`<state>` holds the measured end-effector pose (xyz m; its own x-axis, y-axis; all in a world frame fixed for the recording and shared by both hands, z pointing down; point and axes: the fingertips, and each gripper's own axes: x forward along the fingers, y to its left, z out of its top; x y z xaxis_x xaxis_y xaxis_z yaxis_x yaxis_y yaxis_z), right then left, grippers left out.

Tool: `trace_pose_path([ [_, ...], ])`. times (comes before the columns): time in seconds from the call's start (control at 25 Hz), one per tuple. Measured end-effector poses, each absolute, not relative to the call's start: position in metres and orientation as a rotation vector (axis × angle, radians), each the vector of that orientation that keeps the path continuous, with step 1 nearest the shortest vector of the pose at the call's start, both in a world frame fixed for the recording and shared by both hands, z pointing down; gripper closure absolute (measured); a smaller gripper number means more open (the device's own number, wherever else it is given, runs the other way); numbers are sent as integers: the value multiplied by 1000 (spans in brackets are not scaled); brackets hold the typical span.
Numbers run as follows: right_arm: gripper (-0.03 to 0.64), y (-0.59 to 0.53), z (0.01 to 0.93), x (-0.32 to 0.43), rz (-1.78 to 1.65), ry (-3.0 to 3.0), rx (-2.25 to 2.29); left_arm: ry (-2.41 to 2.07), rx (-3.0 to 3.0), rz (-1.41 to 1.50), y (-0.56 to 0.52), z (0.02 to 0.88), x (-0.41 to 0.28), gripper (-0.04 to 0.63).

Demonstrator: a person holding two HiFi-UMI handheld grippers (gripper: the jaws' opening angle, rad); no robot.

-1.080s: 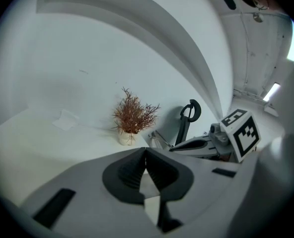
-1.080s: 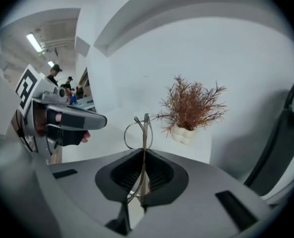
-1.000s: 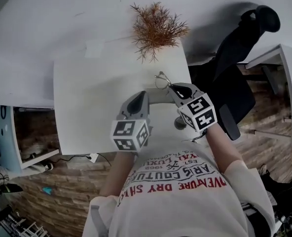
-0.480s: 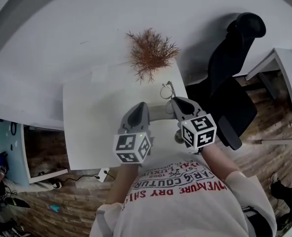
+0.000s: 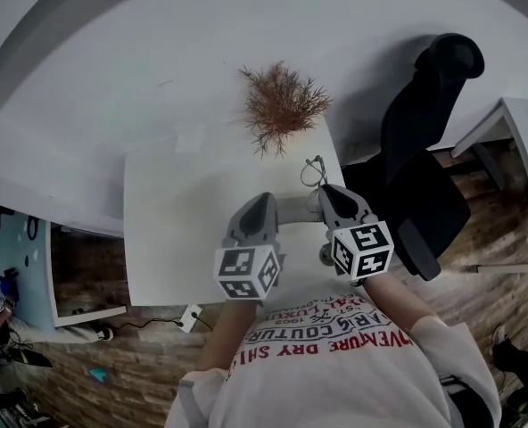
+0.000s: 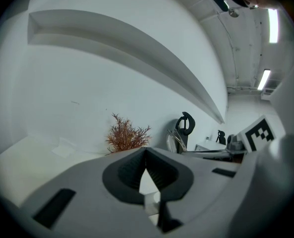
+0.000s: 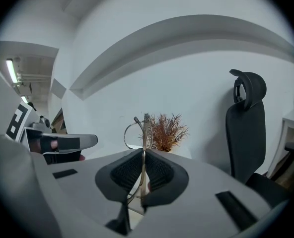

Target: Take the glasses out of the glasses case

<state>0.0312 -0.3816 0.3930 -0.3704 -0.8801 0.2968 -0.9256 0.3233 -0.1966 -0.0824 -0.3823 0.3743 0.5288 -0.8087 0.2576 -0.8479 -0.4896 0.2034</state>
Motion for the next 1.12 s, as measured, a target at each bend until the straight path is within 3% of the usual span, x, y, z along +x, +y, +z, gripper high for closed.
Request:
trace_pose_path([
  [1.12,591,-379,397,29,504,-2419,1708,-1362,2456,173,-381,378,-90,588],
])
